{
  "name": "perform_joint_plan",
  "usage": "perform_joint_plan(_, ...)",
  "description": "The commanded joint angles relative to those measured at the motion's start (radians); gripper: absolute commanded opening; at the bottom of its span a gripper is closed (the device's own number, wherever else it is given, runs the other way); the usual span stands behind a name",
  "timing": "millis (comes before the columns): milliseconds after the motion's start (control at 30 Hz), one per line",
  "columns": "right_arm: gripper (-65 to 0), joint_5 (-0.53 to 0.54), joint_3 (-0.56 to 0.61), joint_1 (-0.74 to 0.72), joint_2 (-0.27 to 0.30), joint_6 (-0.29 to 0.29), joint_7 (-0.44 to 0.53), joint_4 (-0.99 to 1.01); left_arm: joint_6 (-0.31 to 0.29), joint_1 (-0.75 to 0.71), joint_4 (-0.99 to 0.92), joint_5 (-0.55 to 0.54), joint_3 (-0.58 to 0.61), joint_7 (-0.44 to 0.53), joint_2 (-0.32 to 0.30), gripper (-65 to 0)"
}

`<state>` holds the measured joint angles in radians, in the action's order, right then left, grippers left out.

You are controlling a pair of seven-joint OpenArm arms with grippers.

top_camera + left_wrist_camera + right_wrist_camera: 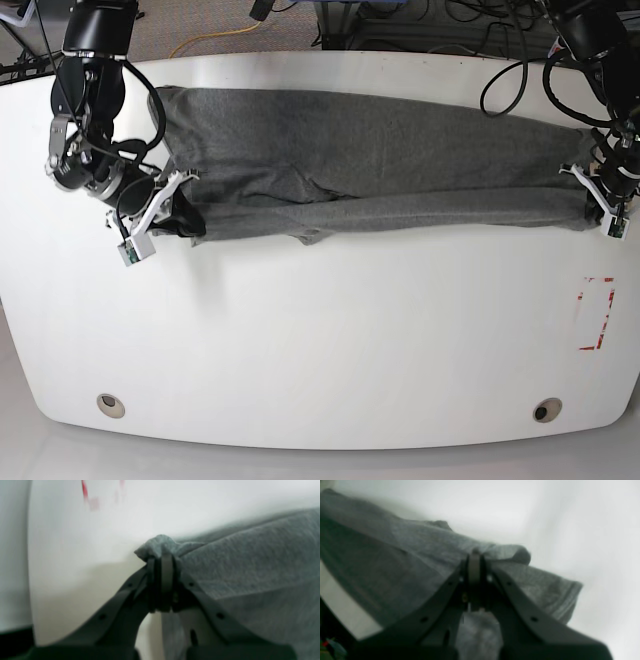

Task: Fold the T-shirt properly
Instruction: 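Fold the hem over toward the collar edge with both grippers, then release and grasp the folded strip's ends with both grippers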

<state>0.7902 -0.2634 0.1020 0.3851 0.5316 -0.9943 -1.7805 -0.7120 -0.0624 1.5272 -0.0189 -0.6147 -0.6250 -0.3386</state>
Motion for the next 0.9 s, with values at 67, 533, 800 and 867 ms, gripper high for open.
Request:
perform_joint_plan(67, -65.0, 0.048, -0.055, 0.098, 0.007, 0.002, -0.002, -0.111, 0.014, -0.012, 0.069, -0.002, -0.061, -0.088, -0.024, -65.0)
perform_joint_plan(533, -52.6, 0.048, -0.073, 0.272, -0.085, -0.001, -0.002, -0.144, 0.014, -0.172, 0.095, 0.003, -0.069, -0.131, -0.026, -61.4)
perform_joint_plan(800, -17.3, 0.058, -0.155, 0.311, -0.088, -0.001, -0.004, -0.181, 0.014, -0.188, 0.094, -0.002, -0.073, -0.131, -0.026, -26.1)
perform_joint_plan(867, -17.8, 0.058, -0.152, 0.321, -0.090, 0.002, -0.004, -0.203, 0.014, -0.188, 0.097, -0.006, -0.076, -0.131, -0.026, -26.1)
